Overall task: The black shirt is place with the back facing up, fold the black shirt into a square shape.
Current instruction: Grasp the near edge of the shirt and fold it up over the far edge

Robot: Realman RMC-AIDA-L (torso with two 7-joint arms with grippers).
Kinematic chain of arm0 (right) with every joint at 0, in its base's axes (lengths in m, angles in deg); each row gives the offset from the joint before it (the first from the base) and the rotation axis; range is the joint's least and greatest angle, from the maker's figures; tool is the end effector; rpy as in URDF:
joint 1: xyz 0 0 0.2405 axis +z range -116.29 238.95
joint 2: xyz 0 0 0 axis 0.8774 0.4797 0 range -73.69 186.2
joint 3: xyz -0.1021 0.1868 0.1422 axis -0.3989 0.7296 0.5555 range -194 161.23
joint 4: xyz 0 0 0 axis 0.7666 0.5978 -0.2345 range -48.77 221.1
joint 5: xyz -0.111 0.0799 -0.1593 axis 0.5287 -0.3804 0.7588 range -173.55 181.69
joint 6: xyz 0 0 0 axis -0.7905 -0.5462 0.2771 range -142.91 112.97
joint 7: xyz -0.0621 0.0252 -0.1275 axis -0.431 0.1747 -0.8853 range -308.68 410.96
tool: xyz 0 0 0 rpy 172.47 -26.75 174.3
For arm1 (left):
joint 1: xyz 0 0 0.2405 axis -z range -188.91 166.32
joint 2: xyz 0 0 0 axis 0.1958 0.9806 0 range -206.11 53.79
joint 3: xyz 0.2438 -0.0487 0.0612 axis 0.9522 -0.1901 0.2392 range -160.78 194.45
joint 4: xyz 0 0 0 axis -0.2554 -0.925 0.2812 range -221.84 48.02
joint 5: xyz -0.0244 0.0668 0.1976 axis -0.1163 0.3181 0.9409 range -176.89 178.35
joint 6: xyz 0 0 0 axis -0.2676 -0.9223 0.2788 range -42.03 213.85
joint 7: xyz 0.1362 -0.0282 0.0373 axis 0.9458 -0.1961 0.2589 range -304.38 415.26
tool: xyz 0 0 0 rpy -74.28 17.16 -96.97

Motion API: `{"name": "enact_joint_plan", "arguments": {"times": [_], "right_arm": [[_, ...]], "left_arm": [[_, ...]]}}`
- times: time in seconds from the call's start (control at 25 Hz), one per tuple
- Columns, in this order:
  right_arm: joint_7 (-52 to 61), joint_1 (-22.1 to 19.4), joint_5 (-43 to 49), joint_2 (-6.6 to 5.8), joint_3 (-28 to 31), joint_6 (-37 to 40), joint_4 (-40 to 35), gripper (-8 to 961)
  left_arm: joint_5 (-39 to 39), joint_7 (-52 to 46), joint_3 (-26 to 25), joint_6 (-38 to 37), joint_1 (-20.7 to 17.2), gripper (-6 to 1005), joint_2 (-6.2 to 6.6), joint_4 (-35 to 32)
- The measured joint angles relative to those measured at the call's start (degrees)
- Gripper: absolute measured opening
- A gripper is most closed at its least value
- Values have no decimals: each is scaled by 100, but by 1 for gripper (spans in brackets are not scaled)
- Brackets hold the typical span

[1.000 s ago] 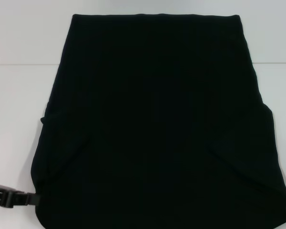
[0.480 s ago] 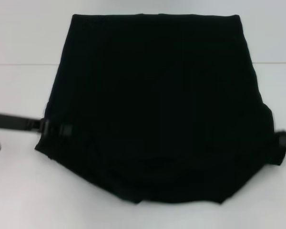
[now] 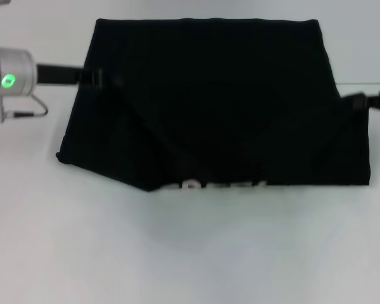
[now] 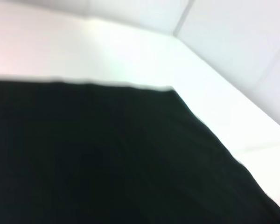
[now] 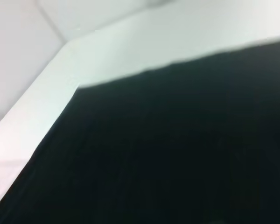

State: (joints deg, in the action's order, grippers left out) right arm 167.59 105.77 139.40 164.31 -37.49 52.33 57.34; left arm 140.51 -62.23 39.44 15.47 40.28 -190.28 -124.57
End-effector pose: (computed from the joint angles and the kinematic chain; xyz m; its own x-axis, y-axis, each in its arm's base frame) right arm 0.2922 0.4314 0.0831 0.4189 -0.6954 -0.5839 -0.9080 -0.3301 -0.2581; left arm -0.2202 0.4545 0.0596 0.5697 0.6407 0.5147 0.8184 -0.4997 -0.2838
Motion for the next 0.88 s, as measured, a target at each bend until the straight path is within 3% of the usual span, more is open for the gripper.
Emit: {"name": "enact_joint_plan", "arguments": {"times": [0.24,0.52,0.64,0.68,0.72,0.8,0.88], "right_arm": [[18,465,-86,-48,-17,-1052,178,193],[-122,824,-199,-122,-58,-1908,533,207],[-364,903,-277,-26,-96,-2393,845,212],[-638,928,-406,74,-104,-2808,1053,214],[-638,928,-406,74,-104,-2808,1053,216],[-984,939,-596,228,-105,-3193,1196,220],[-1314,942,-740,404,-105,-3475,1251,224]], "left_arm": [[-209,216,7,1504,394,96,-35,505],[-1030,959,6,2913,537,99,-86,1112],[-1342,1375,6,3456,544,101,-196,1337],[-1564,1780,6,3875,532,102,-329,1435],[-1654,2002,8,4076,524,102,-411,1480],[-1719,2144,7,4230,520,103,-462,1506],[-1846,2554,7,4572,511,104,-615,1570]]}}
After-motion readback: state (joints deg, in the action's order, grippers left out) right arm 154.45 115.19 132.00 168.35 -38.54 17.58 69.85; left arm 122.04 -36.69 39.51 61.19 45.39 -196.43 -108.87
